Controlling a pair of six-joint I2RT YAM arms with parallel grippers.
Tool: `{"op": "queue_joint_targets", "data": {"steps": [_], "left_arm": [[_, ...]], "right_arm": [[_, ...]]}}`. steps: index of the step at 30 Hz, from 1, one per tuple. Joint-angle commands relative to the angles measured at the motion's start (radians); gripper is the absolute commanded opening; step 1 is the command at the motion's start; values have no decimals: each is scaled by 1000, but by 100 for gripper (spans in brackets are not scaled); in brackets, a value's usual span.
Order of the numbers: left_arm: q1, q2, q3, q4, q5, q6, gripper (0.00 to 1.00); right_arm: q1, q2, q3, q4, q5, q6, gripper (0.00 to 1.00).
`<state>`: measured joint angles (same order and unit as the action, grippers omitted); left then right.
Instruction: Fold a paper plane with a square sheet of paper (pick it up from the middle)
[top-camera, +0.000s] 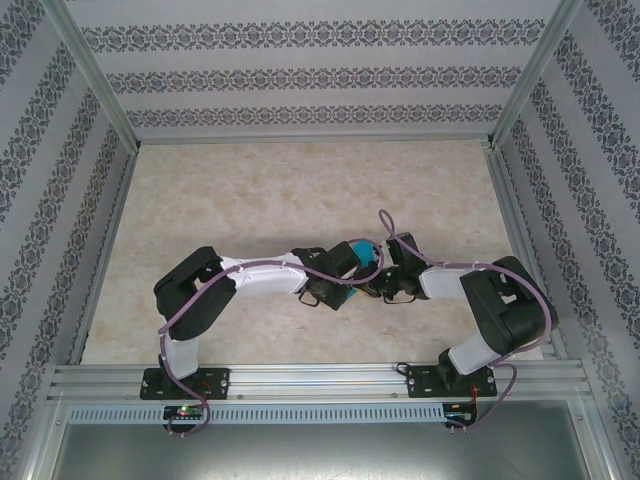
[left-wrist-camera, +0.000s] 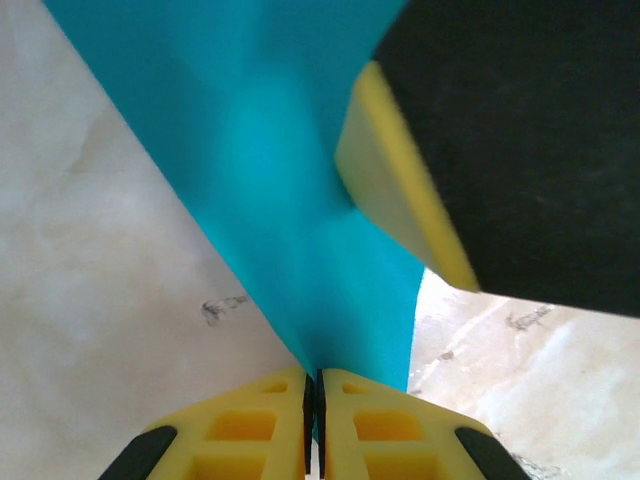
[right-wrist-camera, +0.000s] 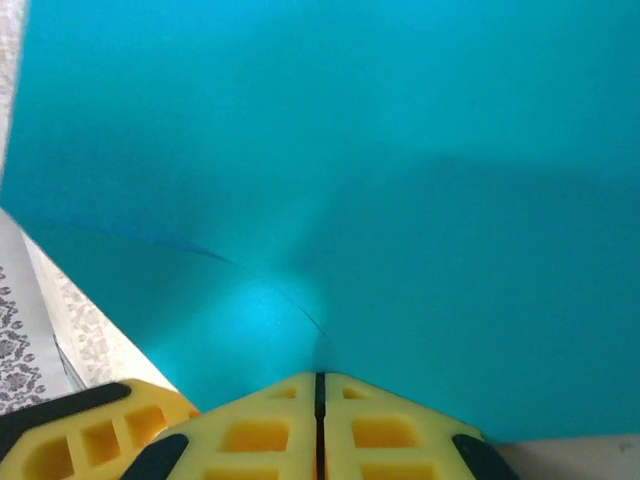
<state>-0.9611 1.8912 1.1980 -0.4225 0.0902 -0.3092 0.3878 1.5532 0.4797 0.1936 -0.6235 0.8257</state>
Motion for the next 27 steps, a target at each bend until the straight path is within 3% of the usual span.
{"op": "queue_joint_targets", "data": {"steps": [1, 13, 21, 27], "left_arm": [[-26, -44, 5, 2, -8, 41, 14], [-35, -18, -17, 4, -39, 57, 13], [-36, -6, -23, 2, -55, 53, 13], [-37, 3, -11, 11, -43, 51, 13]], "right_arm": [[-6, 19, -31, 39, -3, 32, 8], [-9, -56, -47, 47, -32, 59, 11], [-13, -147, -61, -71, 14, 30, 13], [-18, -103, -51, -34, 19, 35, 14]]}}
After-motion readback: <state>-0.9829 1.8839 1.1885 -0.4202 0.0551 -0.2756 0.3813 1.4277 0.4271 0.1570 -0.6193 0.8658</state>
